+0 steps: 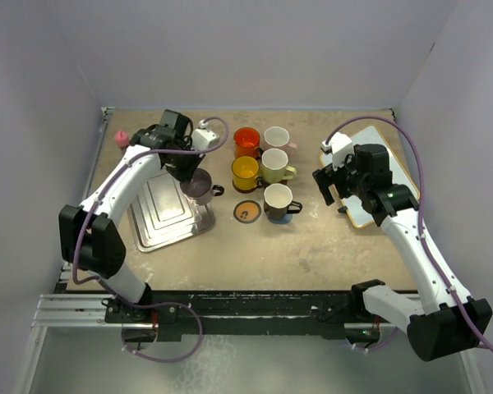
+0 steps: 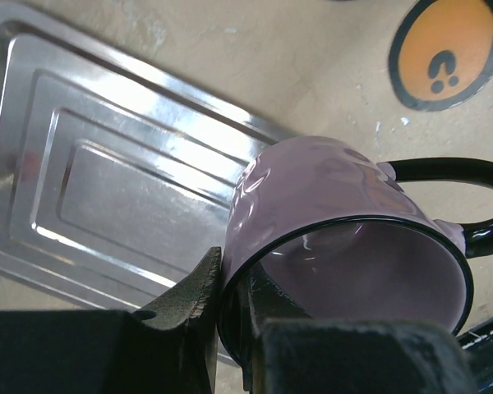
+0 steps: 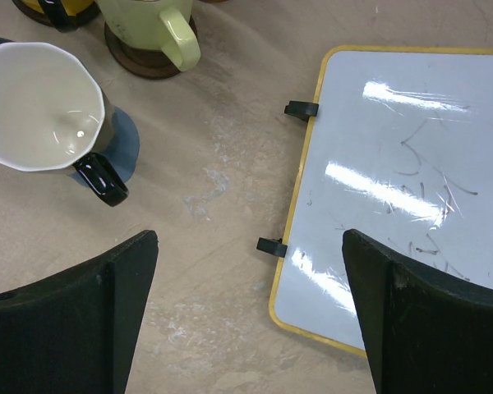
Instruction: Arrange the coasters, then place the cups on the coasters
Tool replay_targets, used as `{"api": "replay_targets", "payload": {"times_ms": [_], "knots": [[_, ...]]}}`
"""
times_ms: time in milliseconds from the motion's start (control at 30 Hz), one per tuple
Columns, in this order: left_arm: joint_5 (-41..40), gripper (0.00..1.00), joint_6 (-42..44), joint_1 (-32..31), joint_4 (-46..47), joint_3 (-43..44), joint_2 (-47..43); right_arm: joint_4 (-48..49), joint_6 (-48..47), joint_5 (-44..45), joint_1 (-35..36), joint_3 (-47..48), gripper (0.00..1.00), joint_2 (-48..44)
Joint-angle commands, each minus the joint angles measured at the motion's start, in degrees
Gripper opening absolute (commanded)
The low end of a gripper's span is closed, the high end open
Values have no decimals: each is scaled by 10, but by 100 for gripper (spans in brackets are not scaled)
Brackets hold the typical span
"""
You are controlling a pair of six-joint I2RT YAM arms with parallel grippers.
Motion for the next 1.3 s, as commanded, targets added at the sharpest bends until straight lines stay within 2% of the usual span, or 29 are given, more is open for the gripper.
{"api": "replay_targets", "payload": {"times_ms": [0, 333, 600, 900, 1267], "knots": [[-3, 3, -25, -37, 16, 54, 18, 10, -9, 2, -2, 6, 95, -4], [-34, 3, -49, -125, 30, 83, 77, 10, -10, 8, -3, 5, 95, -2], [-39, 3, -80, -169, 69, 82, 114, 8, -10, 8, -3, 5, 95, -1], [-28, 3, -88, -185, 82, 98, 153, 7, -10, 8, -5, 5, 95, -2], [-15, 3, -48, -192, 80, 114, 180, 6, -10, 9, -6, 4, 95, -1]]}}
